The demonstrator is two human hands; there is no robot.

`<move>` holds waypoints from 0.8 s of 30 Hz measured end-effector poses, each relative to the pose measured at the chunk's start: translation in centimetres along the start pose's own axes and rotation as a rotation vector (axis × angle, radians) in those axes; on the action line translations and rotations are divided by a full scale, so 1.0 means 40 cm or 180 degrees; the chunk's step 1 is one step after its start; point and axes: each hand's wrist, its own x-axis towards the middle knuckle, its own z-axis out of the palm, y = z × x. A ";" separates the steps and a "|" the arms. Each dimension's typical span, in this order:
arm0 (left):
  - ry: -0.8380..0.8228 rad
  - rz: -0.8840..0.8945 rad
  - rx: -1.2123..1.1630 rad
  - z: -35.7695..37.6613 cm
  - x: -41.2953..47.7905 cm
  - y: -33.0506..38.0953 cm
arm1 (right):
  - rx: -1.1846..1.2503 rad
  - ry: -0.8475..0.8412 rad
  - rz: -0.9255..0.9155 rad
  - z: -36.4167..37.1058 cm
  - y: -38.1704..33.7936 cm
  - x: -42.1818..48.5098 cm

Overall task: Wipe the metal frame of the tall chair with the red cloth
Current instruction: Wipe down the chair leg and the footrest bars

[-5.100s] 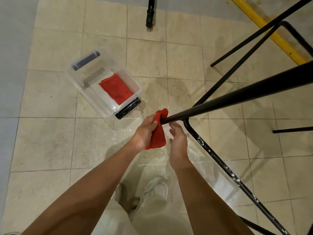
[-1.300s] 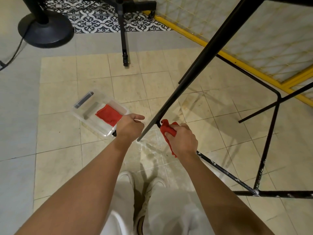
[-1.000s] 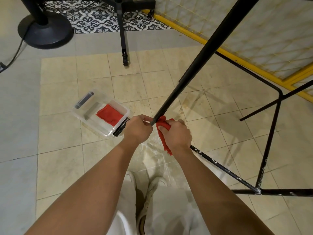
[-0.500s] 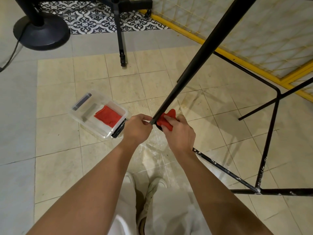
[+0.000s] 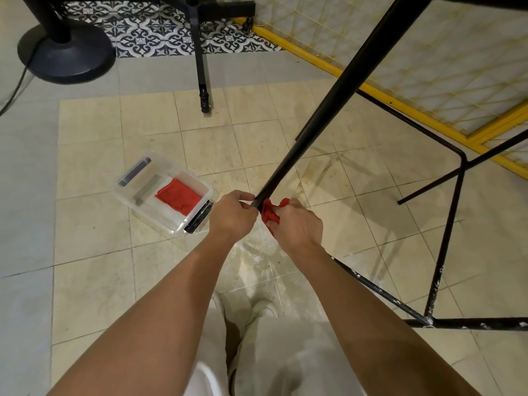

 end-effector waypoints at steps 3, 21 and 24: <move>0.0072 0.0013 -0.0046 0.007 -0.003 0.008 | 0.0555 0.0030 0.0135 0.002 -0.029 0.000; -0.0182 0.0030 0.0150 0.057 -0.043 0.026 | 0.0343 -0.0007 0.0452 0.035 0.122 -0.102; -0.0255 0.0116 0.0193 0.060 -0.049 0.028 | 0.0347 0.0029 0.0551 0.041 0.164 -0.132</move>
